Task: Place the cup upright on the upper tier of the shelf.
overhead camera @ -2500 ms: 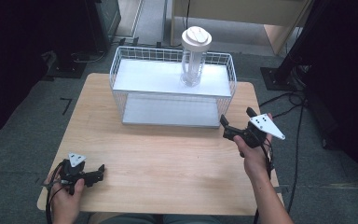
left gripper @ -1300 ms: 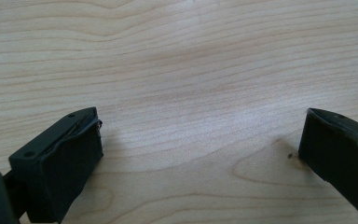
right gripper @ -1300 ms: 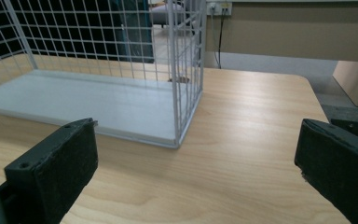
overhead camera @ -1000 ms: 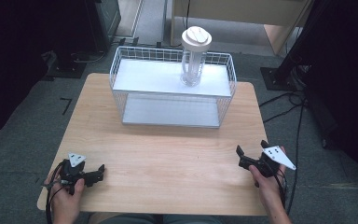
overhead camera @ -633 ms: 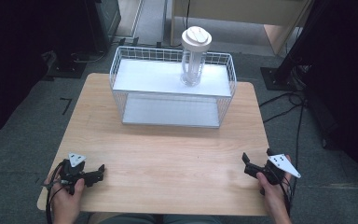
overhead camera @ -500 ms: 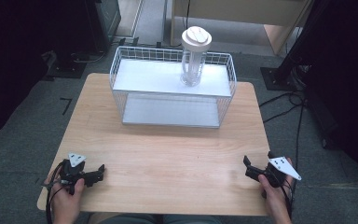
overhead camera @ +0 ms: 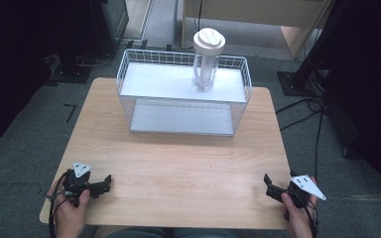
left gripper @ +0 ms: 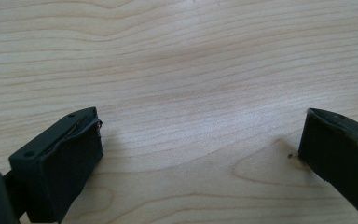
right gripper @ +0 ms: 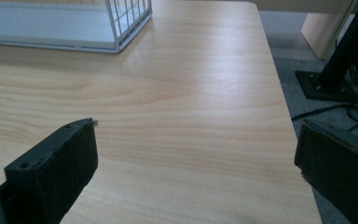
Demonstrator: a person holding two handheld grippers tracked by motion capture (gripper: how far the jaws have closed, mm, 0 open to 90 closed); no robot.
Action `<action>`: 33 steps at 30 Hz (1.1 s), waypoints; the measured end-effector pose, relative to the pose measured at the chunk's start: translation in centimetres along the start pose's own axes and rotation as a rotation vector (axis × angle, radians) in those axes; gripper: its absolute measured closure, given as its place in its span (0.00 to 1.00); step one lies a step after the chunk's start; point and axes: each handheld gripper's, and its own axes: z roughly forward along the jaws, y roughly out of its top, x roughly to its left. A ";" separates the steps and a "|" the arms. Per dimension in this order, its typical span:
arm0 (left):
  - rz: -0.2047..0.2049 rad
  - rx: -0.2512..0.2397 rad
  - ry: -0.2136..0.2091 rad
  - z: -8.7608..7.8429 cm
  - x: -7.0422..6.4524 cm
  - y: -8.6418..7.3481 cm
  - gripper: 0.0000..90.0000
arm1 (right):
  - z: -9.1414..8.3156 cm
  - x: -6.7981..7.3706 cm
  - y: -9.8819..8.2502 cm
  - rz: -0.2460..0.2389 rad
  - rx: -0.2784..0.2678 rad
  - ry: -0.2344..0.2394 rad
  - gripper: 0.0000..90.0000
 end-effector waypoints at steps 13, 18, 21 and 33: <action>0.000 0.000 0.000 0.0 0.0 0.0 0.00 | 0.5 0.4 -0.1 -0.058 0.202 -0.001 0.00; 0.000 -0.001 0.000 0.0 0.0 0.0 0.00 | 0.7 0.6 -0.2 -0.065 0.256 -0.004 0.01; 0.000 0.000 0.000 0.0 0.0 0.0 0.00 | 0.9 0.9 -0.3 -0.094 0.303 -0.014 0.01; 0.000 -0.001 0.000 0.0 0.0 0.0 0.00 | 0.9 0.5 -0.4 -0.057 0.347 0.030 0.01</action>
